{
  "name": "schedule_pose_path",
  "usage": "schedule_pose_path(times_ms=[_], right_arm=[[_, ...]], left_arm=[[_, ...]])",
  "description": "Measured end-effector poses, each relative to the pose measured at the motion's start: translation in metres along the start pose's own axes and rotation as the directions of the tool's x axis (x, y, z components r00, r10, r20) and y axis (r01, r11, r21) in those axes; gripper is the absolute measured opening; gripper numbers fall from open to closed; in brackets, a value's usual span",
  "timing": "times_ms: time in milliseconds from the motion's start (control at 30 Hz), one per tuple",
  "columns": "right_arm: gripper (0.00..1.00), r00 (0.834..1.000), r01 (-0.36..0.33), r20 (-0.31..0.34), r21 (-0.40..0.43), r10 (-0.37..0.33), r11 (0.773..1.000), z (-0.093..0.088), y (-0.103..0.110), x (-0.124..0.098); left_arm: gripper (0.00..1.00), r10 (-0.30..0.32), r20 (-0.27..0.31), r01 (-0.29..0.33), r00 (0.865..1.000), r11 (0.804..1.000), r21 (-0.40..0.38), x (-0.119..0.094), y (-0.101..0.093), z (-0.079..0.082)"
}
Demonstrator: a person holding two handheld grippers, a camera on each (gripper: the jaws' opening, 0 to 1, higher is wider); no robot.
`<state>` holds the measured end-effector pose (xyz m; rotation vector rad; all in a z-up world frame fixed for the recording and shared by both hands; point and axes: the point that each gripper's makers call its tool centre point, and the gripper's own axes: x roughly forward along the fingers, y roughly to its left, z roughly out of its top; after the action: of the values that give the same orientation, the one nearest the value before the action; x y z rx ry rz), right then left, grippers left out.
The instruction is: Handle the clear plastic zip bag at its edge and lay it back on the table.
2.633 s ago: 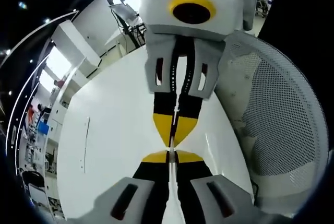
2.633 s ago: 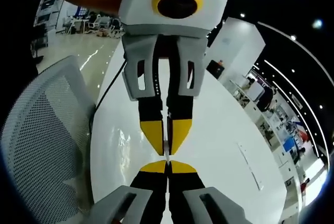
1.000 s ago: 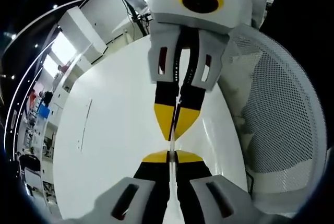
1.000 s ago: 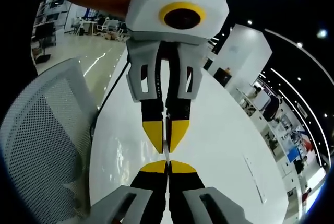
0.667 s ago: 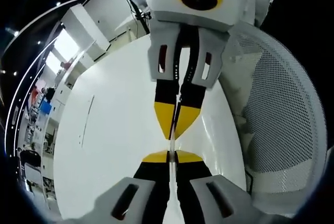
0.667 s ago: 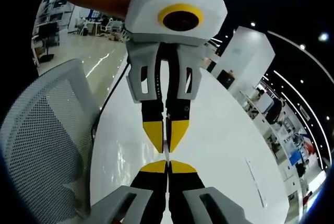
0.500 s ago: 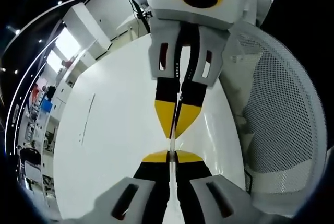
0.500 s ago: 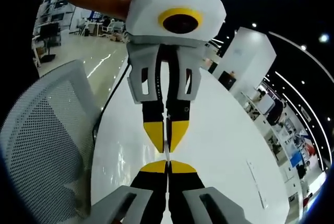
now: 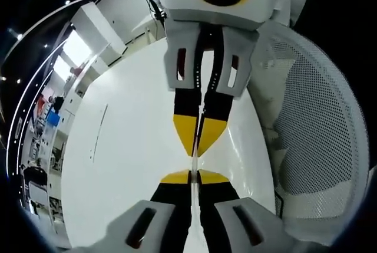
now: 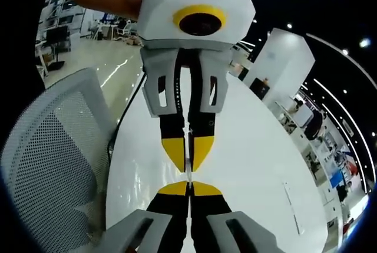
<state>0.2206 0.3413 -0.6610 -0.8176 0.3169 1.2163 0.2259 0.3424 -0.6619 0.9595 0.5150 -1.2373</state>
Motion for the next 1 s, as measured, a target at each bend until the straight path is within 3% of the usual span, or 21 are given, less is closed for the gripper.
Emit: schedule_pose_path(times_ms=[433,1000], right_arm=[[0.00,1.000,-0.005,-0.022,-0.022,0.005,1.000,0.0024,0.0010,0.0044],[0.00,1.000,0.001,-0.031,-0.047,-0.002,0.999,0.0000,0.0010,0.0053]], left_arm=[[0.00,-0.011,-0.009,0.011,1.000,1.000,0.013,0.0041,-0.0002,0.0036],[0.00,-0.009,-0.021,0.009,1.000,1.000,0.006,0.0065,0.0002,-0.0039]])
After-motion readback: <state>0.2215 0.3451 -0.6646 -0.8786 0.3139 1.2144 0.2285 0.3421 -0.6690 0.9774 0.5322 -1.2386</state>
